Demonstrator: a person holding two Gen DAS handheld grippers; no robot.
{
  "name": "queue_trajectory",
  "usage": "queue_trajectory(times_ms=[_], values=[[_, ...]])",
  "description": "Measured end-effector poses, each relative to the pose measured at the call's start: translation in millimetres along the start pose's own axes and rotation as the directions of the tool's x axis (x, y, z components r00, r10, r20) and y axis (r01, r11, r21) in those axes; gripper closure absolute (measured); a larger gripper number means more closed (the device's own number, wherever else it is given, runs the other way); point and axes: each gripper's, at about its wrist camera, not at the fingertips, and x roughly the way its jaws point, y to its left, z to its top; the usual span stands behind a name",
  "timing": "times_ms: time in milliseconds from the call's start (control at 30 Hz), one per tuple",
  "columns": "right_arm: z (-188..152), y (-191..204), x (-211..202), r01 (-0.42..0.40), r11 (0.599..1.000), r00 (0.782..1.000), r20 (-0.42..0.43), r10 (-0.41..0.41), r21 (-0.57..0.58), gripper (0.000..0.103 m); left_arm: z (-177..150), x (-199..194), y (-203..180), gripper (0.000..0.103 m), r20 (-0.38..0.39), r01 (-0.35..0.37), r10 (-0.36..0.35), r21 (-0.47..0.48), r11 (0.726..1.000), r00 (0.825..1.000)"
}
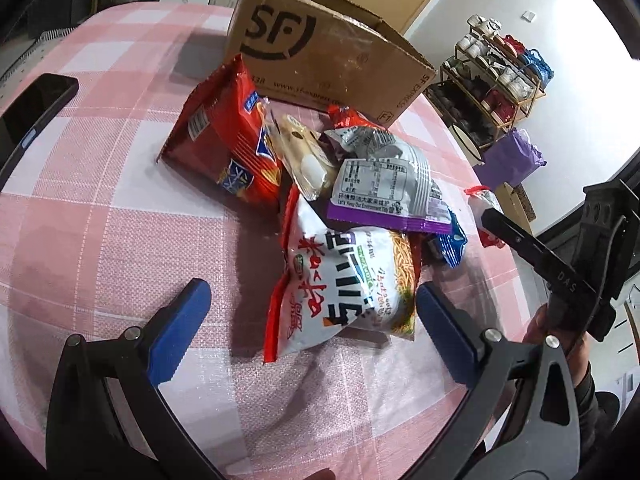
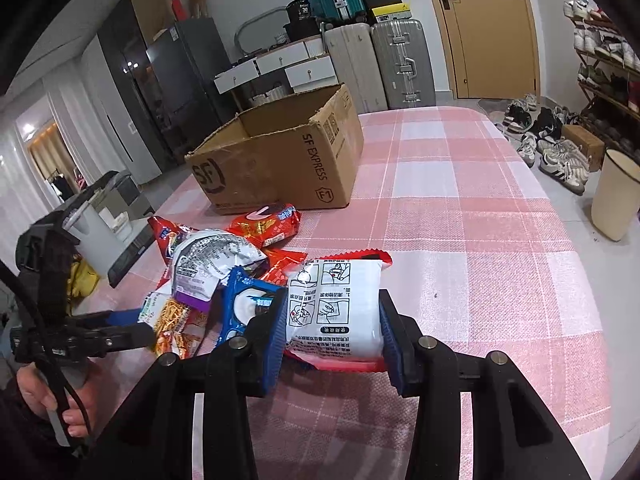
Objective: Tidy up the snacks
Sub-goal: 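Lift and carry both held snack packs over the cardboard box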
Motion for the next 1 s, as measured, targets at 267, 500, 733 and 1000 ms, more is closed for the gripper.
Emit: queue_trajectory(times_ms=[267,500,733,1000], values=[[-1.6,-0.3,-1.5,-0.003,1.000,1.000,0.010,0.003,0.003,0.061,8.7,14.1,-6.6,0.002,-0.009,0.023,-0.024,-0.019,1.000,1.000],[-4.5,-1.9,-2.2,-0.010,1.000,1.000,0.014,0.010,0.002,0.061,12.3,30.0,-33.0,0.007,-0.036,-0.071,0.073,0.051,0.996,0.997],[-6.7,-2.6,-5.3,-0.012,1.000,1.000,0.020,0.012,0.005,0.061,21.1,42.0,-48.6,0.029,-0.046,-0.058,0.061,0.069,0.996,0.997],[-7.6,-0.6,-12.8,-0.009,1.000,0.999,0.030,0.009,0.000,0.061,19.7,40.4,-48.6,0.049,-0.024,-0.027,0.029,0.083,0.996,0.999]])
